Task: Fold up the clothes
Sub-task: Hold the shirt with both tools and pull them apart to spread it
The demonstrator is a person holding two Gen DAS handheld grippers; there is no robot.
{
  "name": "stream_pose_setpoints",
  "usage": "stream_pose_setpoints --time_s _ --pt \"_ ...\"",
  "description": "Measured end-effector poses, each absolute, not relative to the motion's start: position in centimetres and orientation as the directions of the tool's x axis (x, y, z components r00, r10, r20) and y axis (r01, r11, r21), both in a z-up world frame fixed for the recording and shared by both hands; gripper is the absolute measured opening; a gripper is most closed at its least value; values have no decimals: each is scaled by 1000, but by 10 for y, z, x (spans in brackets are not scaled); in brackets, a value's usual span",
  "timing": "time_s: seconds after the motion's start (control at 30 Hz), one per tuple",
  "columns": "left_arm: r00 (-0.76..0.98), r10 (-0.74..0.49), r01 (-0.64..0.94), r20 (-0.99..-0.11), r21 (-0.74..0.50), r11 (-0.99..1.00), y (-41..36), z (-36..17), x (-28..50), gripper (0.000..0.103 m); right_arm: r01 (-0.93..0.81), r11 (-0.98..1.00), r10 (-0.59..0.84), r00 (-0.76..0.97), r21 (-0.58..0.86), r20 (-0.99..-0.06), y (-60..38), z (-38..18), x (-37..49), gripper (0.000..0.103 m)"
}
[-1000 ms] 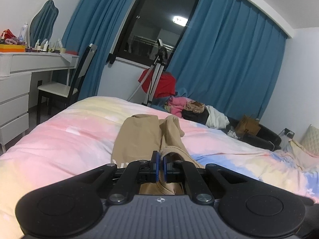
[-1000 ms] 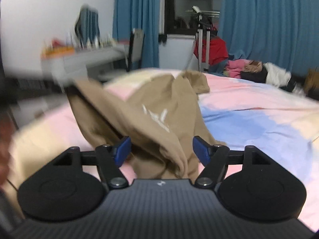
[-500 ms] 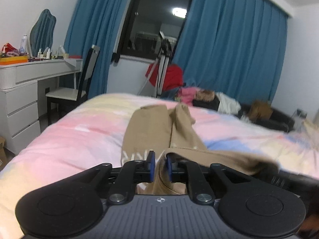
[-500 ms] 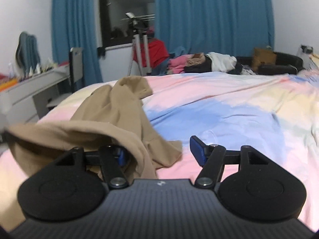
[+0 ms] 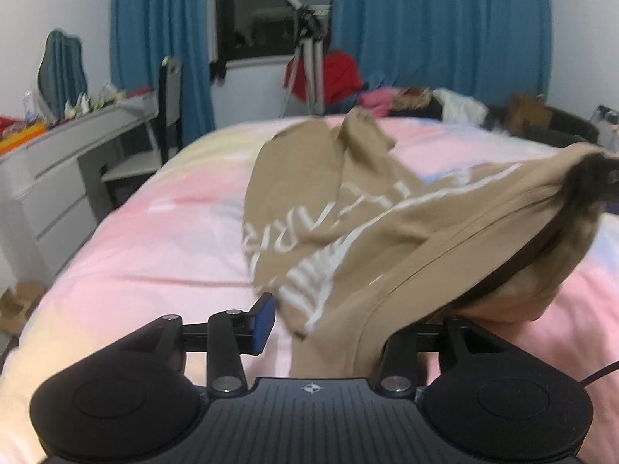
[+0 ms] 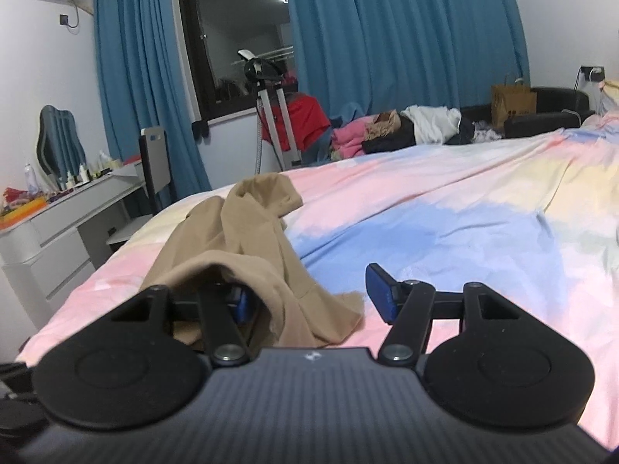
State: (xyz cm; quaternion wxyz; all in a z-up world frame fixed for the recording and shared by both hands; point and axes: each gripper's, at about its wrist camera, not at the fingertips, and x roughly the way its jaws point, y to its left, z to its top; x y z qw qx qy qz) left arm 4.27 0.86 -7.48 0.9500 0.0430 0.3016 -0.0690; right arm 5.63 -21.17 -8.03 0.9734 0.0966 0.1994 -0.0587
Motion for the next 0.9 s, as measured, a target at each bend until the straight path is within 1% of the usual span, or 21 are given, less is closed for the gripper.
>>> stream_pose_setpoints --time_s 0.1,0.17,0.2,0.27,0.33,0.4,0.43,0.5,0.6,0.73,0.77,0.8,0.83,0.9 --pt "793 -111 136 -599 -4 991 17 -78 48 44 151 977 -79 912 152 -402 -212 -80 57 61" --pt "797 -111 119 -594 -25 993 22 -75 47 30 150 978 -81 911 143 -404 -213 -79 58 61" --pt "805 -104 106 -584 -31 994 25 -73 46 27 150 979 -82 911 138 -405 -213 -79 58 61" --pt "823 -84 68 -562 -50 996 30 -66 46 13 128 983 -56 891 131 -450 -211 -85 61 61" --pt "842 -56 15 -536 -81 997 39 -59 46 10 82 992 -18 855 101 -519 -204 -94 64 61" --pt "861 -36 -29 -507 -120 992 48 -51 48 9 17 999 12 802 43 -597 -193 -105 67 58" --pt "869 -36 -37 -494 -137 990 52 -48 47 9 -4 1000 19 790 25 -613 -189 -108 66 59" --pt "884 -41 -43 -465 -167 985 58 -40 46 9 -27 1000 23 786 3 -618 -181 -108 61 59" --pt "906 -50 -35 -420 -191 981 61 -30 43 9 -7 999 -14 831 -35 -557 -180 -97 49 59" --pt "930 -90 8 -355 -225 974 60 -14 39 9 69 997 -72 910 -21 -408 -187 -78 38 52" --pt "937 -103 25 -334 -229 973 58 -8 40 8 96 995 -95 923 -15 -373 -189 -72 39 53" --pt "943 -115 44 -312 -226 973 55 1 42 7 116 993 -115 932 -18 -345 -189 -66 43 51" --pt "949 -126 63 -289 -218 974 51 12 46 6 131 991 -131 939 -22 -318 -189 -58 49 47" --pt "959 -149 101 -240 -202 974 45 36 53 6 170 985 -172 953 -29 -248 -190 -36 57 46"
